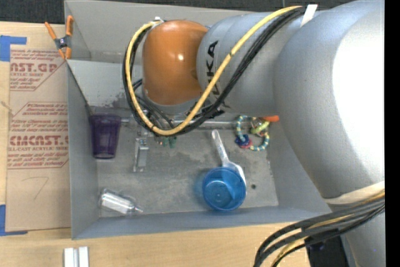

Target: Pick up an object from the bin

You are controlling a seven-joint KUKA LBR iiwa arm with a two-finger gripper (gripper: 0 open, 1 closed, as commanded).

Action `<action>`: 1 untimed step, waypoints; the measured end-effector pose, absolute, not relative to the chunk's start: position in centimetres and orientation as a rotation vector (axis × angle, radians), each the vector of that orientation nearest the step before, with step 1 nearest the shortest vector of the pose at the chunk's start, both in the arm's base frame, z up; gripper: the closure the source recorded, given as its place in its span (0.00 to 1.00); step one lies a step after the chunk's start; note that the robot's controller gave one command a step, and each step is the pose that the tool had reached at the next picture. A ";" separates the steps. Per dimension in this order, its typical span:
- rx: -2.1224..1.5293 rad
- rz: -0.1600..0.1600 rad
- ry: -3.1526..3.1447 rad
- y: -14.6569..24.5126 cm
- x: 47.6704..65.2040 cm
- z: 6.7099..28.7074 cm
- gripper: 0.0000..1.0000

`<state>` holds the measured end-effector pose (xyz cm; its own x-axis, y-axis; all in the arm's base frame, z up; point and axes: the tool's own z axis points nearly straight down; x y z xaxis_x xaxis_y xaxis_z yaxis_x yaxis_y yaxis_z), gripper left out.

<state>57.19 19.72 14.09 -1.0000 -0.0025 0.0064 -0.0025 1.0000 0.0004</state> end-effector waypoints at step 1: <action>0.001 -0.003 -3.143 19.6 57.4 14.6 0.00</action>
Offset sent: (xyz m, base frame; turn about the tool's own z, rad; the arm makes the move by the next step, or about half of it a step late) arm -0.0818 0.0503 -0.0709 -0.3168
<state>57.41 19.62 14.56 -1.0000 -0.0003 -0.0009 -0.0004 1.0000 0.0018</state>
